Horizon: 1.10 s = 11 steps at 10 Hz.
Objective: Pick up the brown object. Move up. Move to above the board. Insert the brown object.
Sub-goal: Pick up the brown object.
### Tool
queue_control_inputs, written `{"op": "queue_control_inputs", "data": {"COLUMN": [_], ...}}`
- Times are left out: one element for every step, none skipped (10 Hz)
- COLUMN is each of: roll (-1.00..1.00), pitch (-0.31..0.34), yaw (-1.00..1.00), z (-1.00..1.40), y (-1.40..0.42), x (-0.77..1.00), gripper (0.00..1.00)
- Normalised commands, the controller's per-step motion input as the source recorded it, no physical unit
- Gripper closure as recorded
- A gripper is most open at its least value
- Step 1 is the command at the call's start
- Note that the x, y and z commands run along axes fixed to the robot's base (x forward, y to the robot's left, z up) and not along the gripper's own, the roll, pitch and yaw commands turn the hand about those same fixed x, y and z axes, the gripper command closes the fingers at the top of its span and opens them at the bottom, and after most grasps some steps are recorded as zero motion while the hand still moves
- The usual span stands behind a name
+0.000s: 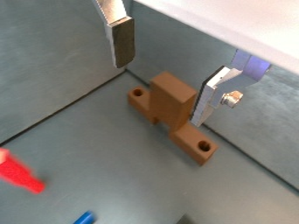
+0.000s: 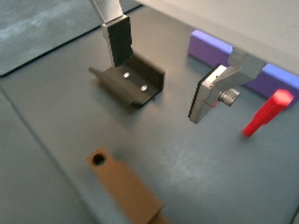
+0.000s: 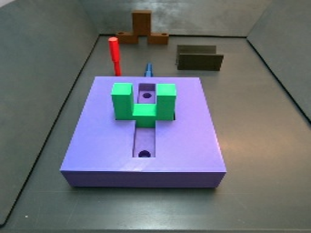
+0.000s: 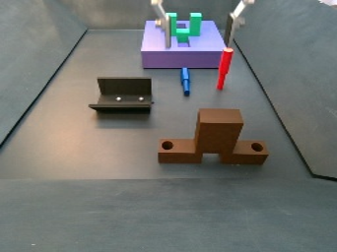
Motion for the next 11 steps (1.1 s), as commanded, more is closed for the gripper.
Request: {"op": "queue_control_inputs", "data": {"roll": [0.02, 0.01, 0.0, -0.05, -0.11, -0.11, -0.15, -0.14, -0.01, -0.03, -0.03], "pitch": [0.0, 0.0, 0.0, 0.0, 0.0, 0.0, 0.0, 0.0, -0.026, -0.057, -0.056], "yaw": [-0.18, -0.17, -0.15, -0.13, -0.16, -0.17, -0.19, -0.02, 0.0, 0.0, 0.04], "z": [-0.37, -0.46, -0.48, -0.38, -0.26, -0.23, -0.09, 0.0, 0.0, -0.06, -0.12], "y": [0.63, 0.57, 0.53, 0.5, 0.56, 0.53, 0.35, 0.16, 0.0, -0.07, -0.14], "x": [0.17, 0.19, 0.12, 0.01, 0.0, -0.03, -0.11, -0.11, -0.23, -0.21, -0.18], "gripper": [0.0, 0.0, 0.0, 0.0, 0.0, 0.0, 0.0, 0.0, 0.0, 0.0, 0.0]}}
